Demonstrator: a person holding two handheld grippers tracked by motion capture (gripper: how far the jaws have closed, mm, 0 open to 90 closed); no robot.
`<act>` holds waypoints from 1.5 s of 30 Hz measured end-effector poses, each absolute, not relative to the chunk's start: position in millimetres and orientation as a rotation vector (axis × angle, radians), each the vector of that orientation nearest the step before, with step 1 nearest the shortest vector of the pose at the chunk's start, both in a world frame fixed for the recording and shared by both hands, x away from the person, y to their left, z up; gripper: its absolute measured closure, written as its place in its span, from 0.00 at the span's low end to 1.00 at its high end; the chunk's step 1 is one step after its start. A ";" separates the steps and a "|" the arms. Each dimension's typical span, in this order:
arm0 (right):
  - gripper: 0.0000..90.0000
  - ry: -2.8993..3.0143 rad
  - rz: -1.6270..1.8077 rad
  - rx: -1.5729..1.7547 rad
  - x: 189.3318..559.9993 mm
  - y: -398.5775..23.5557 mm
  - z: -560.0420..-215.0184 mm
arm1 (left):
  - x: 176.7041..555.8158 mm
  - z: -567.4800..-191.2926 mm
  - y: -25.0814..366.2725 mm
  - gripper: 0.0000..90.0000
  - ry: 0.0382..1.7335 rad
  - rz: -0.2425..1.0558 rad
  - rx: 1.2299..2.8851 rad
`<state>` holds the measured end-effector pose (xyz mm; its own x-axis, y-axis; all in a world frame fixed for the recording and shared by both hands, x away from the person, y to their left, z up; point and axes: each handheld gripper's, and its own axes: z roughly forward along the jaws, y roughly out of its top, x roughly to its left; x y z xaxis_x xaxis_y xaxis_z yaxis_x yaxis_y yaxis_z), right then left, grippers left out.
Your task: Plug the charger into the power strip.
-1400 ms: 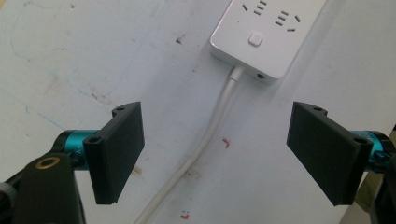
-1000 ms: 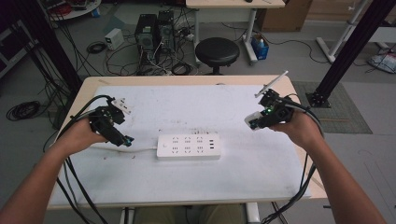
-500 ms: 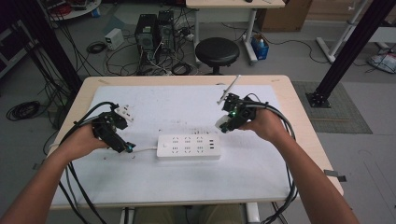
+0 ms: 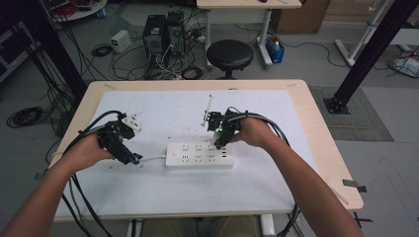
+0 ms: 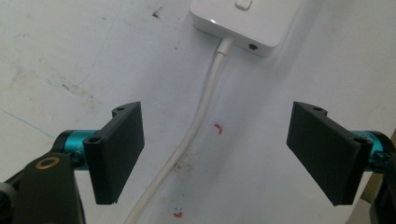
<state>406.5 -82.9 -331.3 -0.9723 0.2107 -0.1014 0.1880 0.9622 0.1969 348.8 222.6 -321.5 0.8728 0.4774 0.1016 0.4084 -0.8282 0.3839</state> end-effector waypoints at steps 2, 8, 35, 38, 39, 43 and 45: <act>0.69 2.997 0.260 0.269 407.6 -77.1 -334.0 | 348.4 -321.2 223.2 0.21 0.660 0.277 2.686; 0.69 3.009 0.169 0.206 406.5 -58.8 -342.7 | 346.5 -322.2 225.6 0.21 0.657 0.274 2.685; 0.70 3.008 -0.057 -0.002 410.2 -33.3 -362.1 | 347.3 -329.6 232.7 0.21 0.682 0.260 2.662; 0.70 3.023 -0.050 0.010 413.1 -33.7 -362.3 | 348.3 -330.1 233.3 0.21 0.687 0.256 2.658; 0.70 3.032 -0.050 0.024 414.0 -34.1 -362.0 | 348.5 -329.8 233.6 0.21 0.685 0.256 2.659; 0.70 3.057 -0.047 0.039 418.2 -33.6 -362.6 | 350.1 -330.7 235.1 0.21 0.696 0.254 2.654; 0.70 3.059 -0.058 0.031 419.2 -32.2 -363.2 | 350.6 -331.1 235.2 0.21 0.698 0.250 2.653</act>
